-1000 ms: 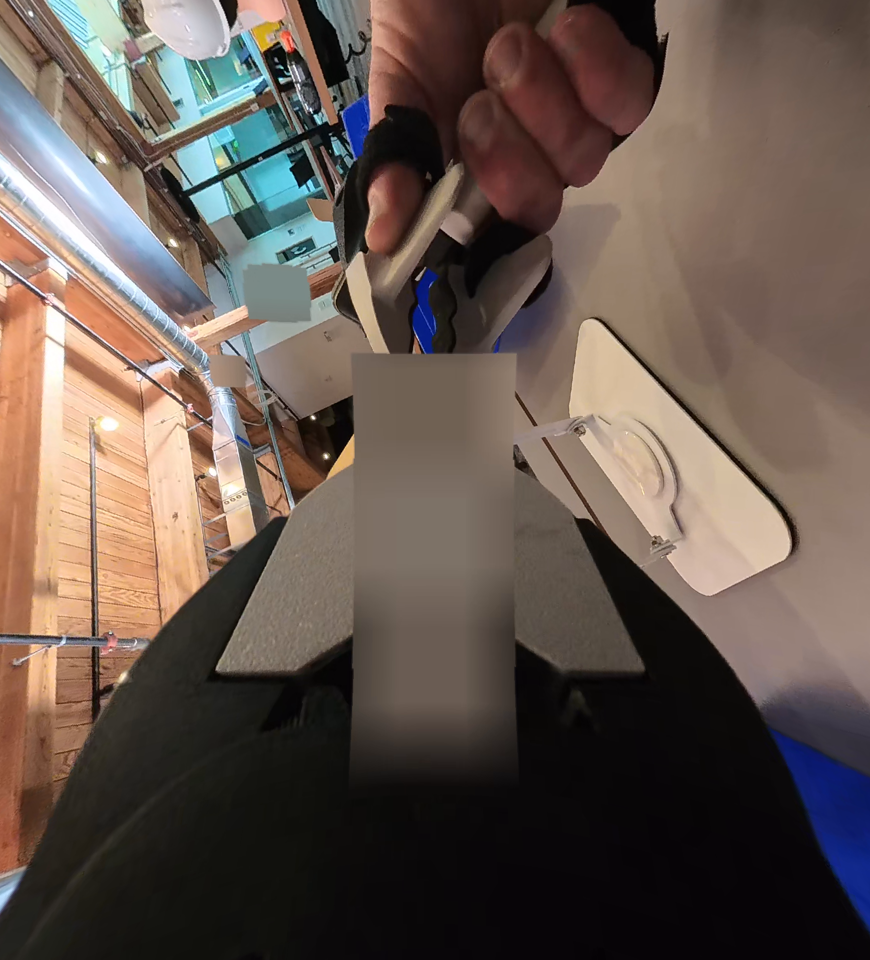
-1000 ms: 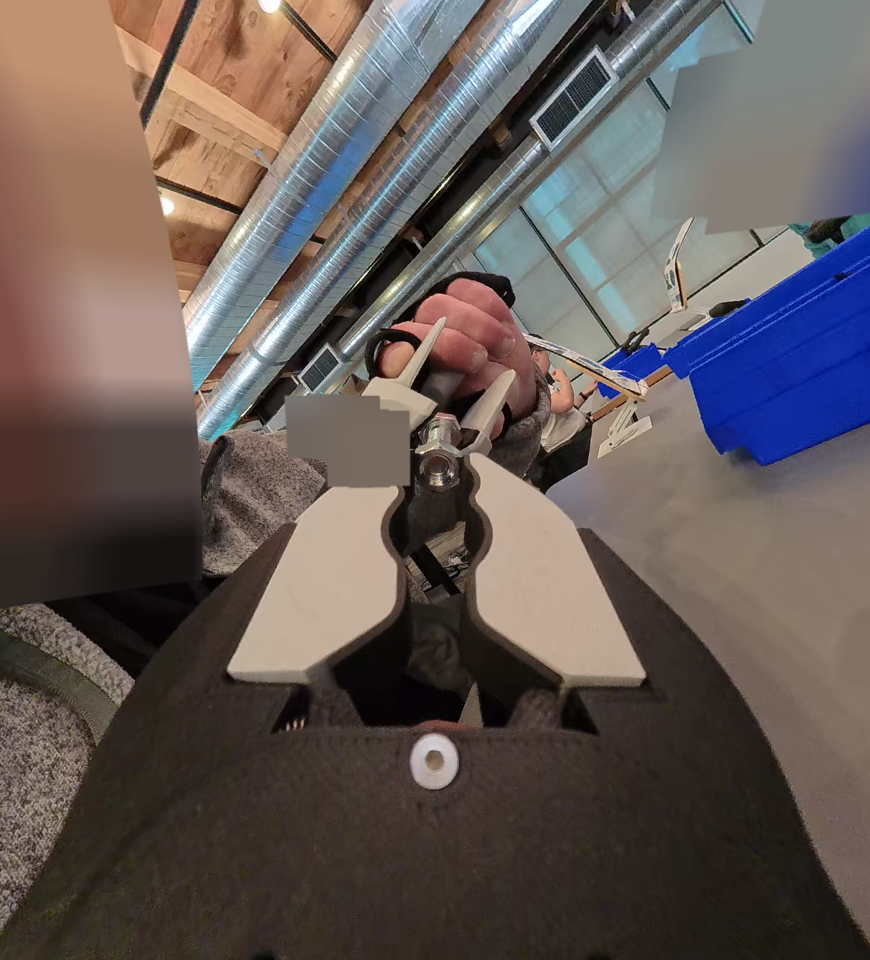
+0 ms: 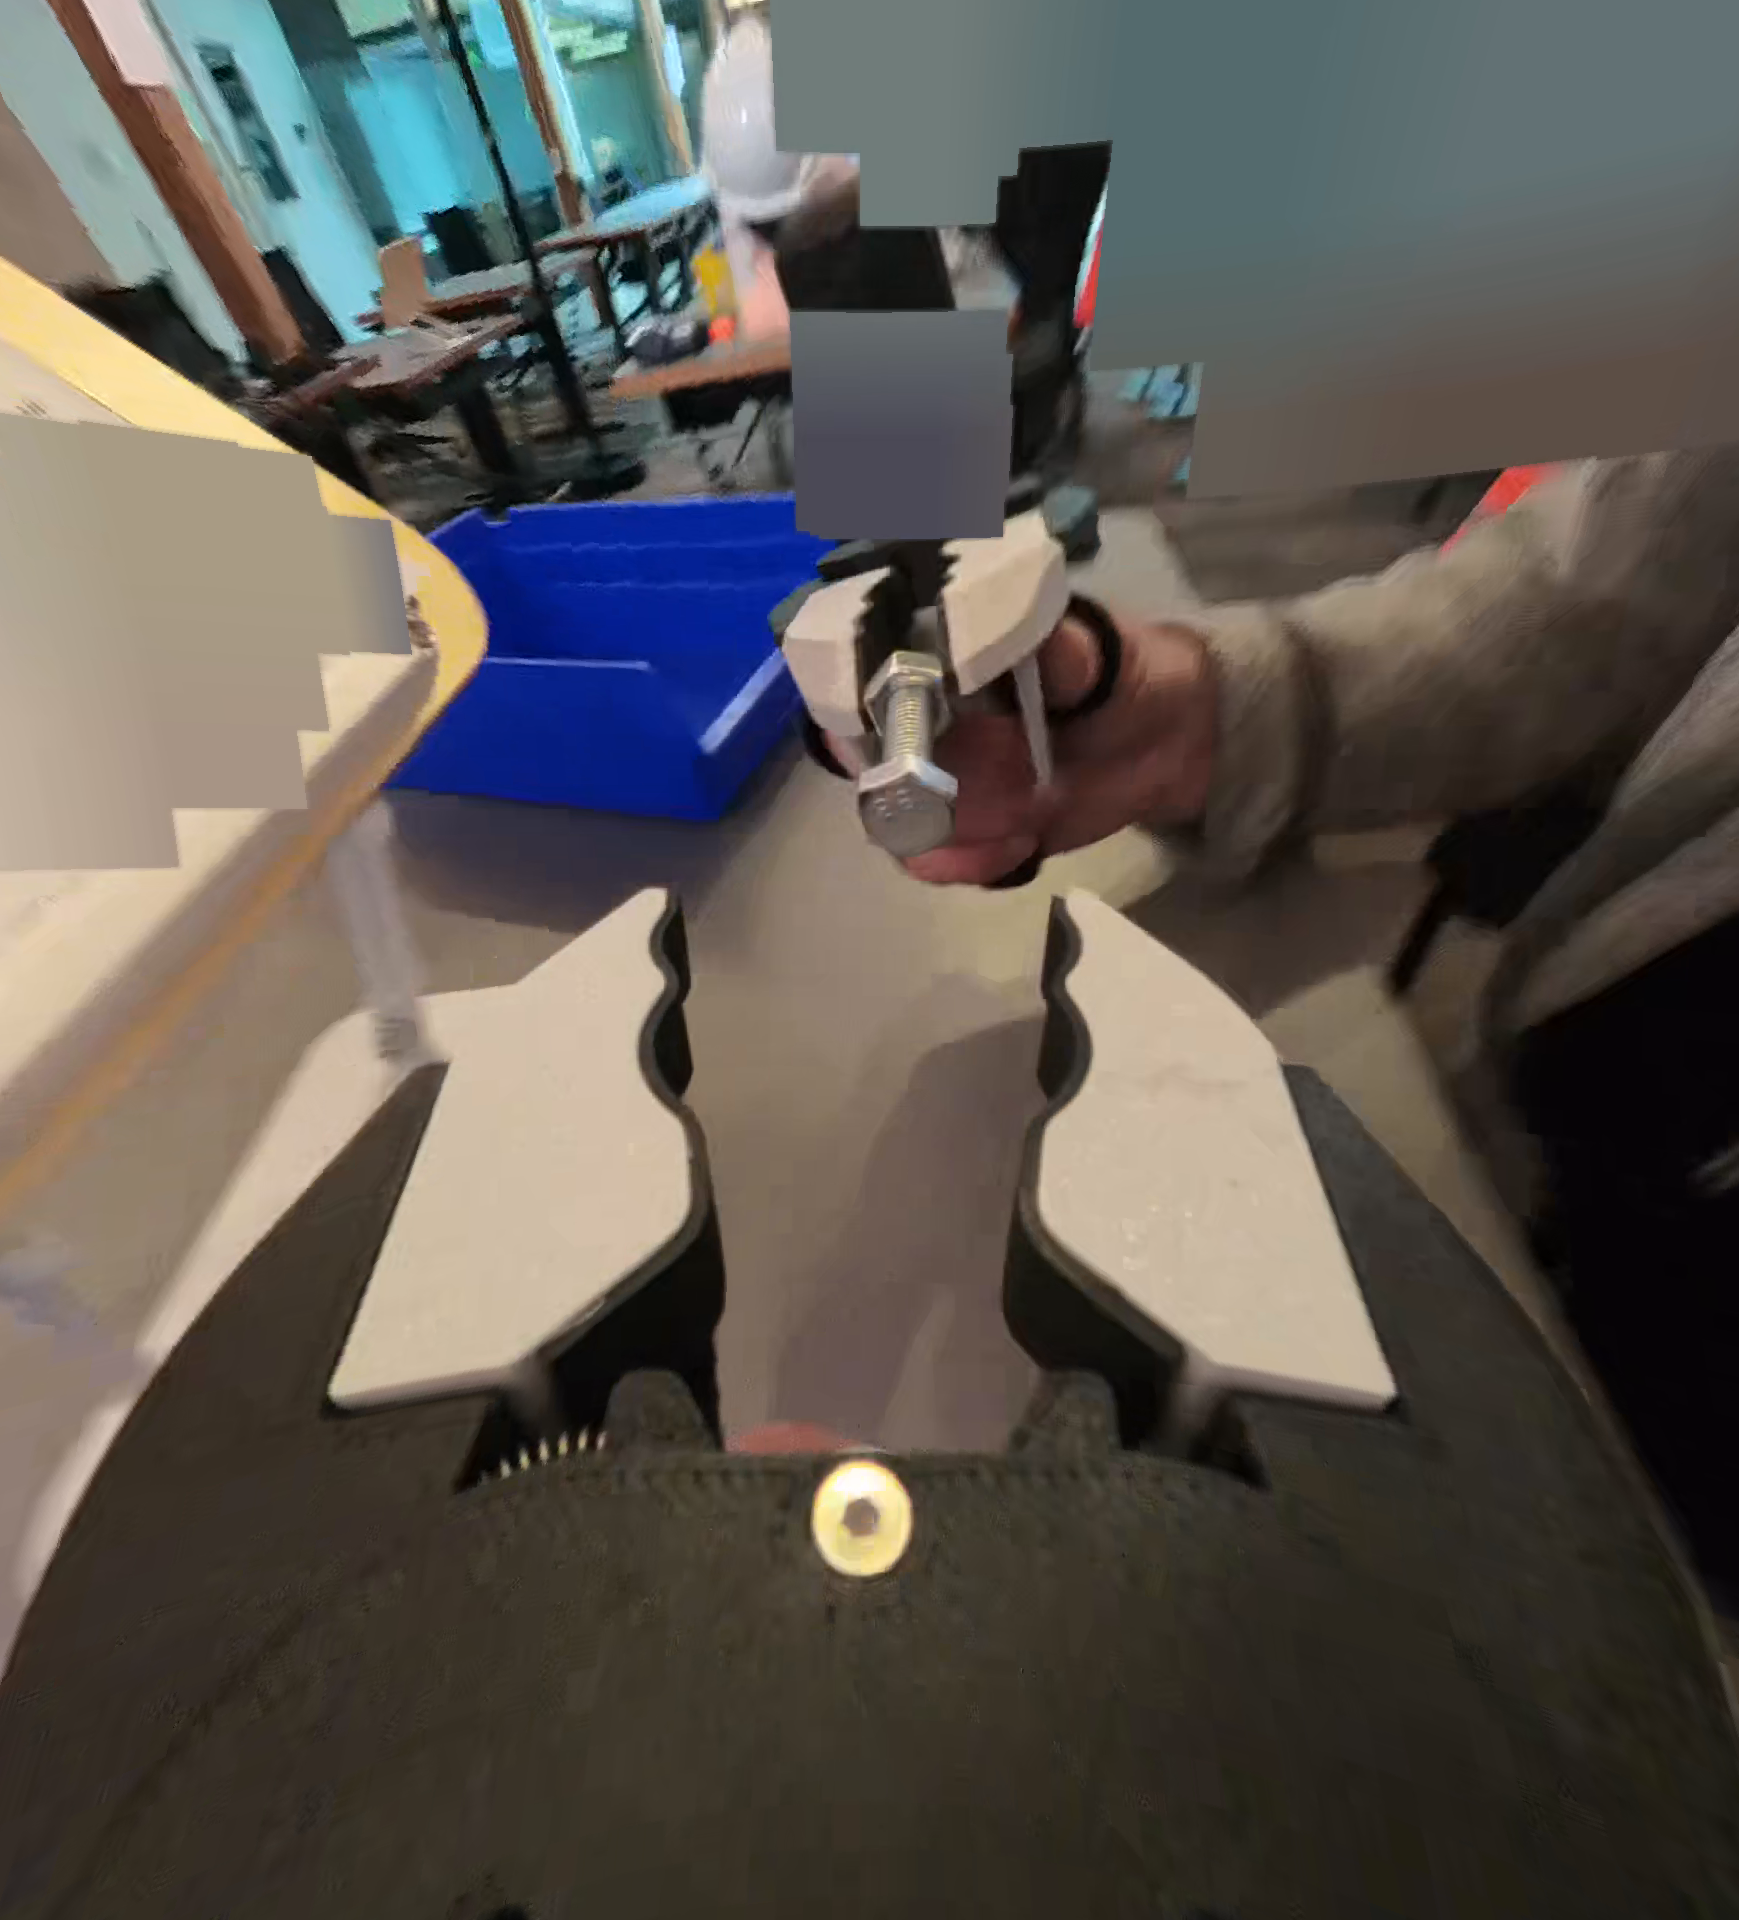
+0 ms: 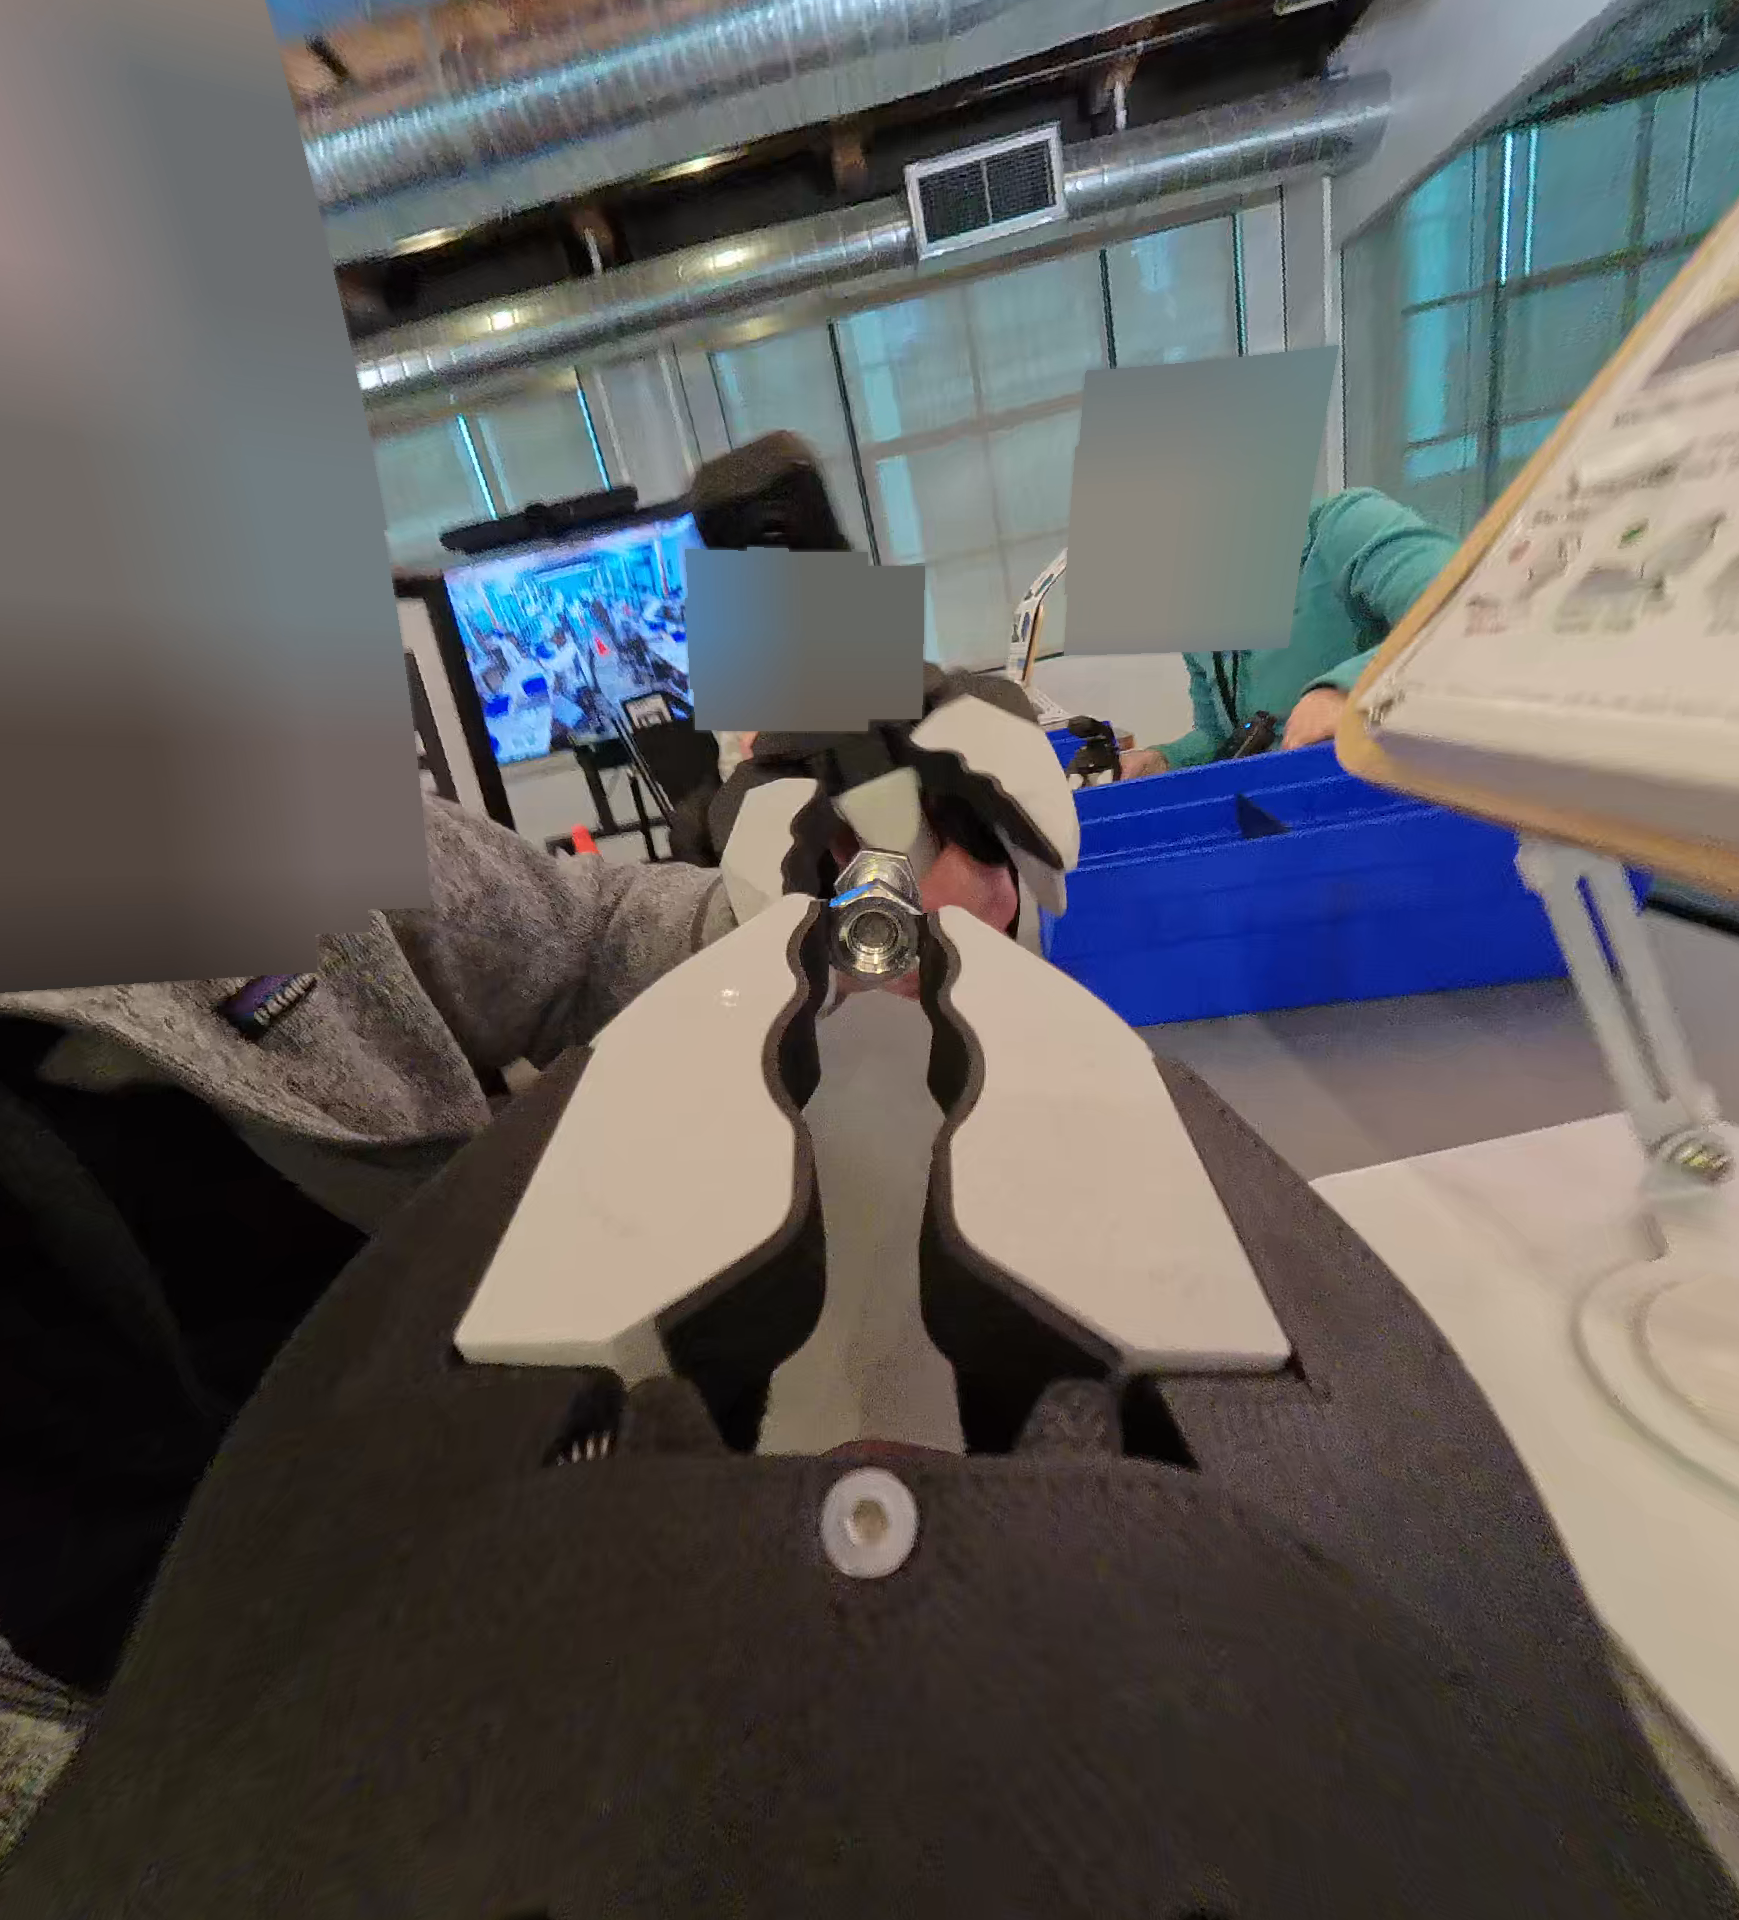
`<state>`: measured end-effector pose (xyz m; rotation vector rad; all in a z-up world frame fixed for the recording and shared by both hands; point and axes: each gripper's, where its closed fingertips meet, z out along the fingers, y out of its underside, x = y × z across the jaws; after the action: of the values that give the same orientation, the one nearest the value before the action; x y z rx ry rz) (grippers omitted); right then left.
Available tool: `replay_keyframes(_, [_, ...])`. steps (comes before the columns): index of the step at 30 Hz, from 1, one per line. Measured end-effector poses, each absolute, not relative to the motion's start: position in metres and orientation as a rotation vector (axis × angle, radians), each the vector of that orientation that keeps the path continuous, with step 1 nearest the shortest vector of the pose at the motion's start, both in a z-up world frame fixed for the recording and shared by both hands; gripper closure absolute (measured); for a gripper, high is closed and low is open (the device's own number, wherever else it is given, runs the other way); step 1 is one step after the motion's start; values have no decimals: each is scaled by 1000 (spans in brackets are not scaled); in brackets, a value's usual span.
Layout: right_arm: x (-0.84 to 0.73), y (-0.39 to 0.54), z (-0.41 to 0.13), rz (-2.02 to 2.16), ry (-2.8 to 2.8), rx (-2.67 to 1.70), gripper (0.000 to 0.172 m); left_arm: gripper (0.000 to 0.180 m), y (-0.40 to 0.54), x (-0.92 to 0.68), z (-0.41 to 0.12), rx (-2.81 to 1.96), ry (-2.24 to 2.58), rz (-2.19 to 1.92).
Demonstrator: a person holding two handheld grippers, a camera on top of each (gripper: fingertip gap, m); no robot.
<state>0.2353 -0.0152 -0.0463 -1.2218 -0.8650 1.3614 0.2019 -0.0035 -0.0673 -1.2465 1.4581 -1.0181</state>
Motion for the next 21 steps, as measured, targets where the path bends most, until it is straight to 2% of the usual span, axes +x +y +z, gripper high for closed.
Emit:
replay_keyframes(3, [236,-17,-40,1182,-975,-1205,155,115,-17,207,-63,-1286,1388,-1369])
replay_keyframes(10, [230,-25,-35,918,-1169,-1159,155,131,-23,209,-47,-1262,1096,-1986])
replay_keyframes(16, [224,-27,-42,833,-1245,-1160,155,139,-27,213,-48,-1230,1048,-2114])
replay_keyframes(21, [223,-30,-43,820,-1259,-1148,155,162,-30,215,-49,-1197,1042,-2137])
